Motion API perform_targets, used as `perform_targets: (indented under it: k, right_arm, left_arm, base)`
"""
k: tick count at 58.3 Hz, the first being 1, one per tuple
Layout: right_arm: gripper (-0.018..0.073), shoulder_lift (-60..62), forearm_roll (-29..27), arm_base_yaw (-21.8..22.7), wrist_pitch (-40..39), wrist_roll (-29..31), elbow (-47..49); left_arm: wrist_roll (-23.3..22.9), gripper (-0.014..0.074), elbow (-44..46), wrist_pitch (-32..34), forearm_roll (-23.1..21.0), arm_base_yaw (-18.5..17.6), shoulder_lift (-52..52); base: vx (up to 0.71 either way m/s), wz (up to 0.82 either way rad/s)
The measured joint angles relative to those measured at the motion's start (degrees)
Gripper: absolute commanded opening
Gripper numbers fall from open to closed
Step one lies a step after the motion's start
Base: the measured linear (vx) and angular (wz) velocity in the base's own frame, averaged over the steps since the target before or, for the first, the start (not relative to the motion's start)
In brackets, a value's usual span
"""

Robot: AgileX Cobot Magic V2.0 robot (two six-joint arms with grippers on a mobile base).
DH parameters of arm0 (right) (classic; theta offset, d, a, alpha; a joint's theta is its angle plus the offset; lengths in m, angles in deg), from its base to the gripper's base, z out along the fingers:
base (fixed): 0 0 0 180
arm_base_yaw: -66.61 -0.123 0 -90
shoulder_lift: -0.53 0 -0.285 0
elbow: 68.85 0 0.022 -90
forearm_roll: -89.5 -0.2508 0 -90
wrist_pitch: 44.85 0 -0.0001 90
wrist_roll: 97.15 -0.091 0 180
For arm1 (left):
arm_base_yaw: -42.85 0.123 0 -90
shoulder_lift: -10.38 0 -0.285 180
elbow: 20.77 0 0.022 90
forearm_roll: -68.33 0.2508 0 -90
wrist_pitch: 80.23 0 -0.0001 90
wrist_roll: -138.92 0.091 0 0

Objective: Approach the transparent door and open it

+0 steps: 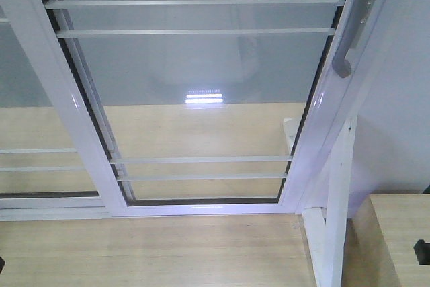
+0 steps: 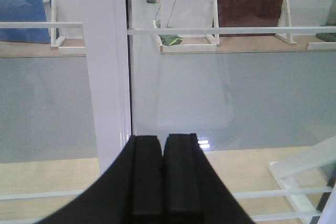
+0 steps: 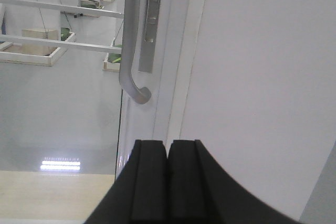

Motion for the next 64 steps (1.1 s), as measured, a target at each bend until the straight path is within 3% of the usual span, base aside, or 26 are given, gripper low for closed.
perform_targets:
  k: [15,32,38,46,50,55,64]
  right_arm:
    - [-0.0008,0.00,0.00,0.00,0.00,0.00,0.00]
    - [-0.0008,0.00,0.00,0.00,-4.64,0.36,0.00]
    - [-0.0008,0.00,0.00,0.00,-8.50,0.43,0.00]
    - [-0.0008,0.00,-1.41,0.00,-12.40,-0.30,0.27]
    - [-0.0006,-0.54,-2.42,0.00,-11.36,-1.15,3.02]
    - [-0.0004,-2.22,-2.68,0.00,-9.74,-1.11,9.71]
    - [-0.0004,-9.75,-3.06,-0.05,-4.43,-0.03,23.86]
  left_arm:
    - [0.82,-0.0006,0.00,0.14,0.77,0.00,0.00]
    - [1.97,-0.0006,0.00,5.42,2.31,0.00,0.00]
    - [1.49,-0.0006,0.00,11.78,2.33,0.00,0.00]
    - [1.49,-0.0006,0.00,27.73,2.76,0.00,0.00]
    - [1.49,-0.0006,0.66,32.12,2.88,0.00,0.00]
    - [0.66,-0.0006,5.44,29.43,2.88,0.00,0.50]
    - [0.45,-0.0006,17.66,16.47,2.95,0.00,6.56]
  base:
    - [0.00,0.00]
    - [0.00,0.00]
    - [0.00,0.00]
    - [0.00,0.00]
    - [0.00,0.00]
    - [0.00,0.00]
    - [0.00,0.00]
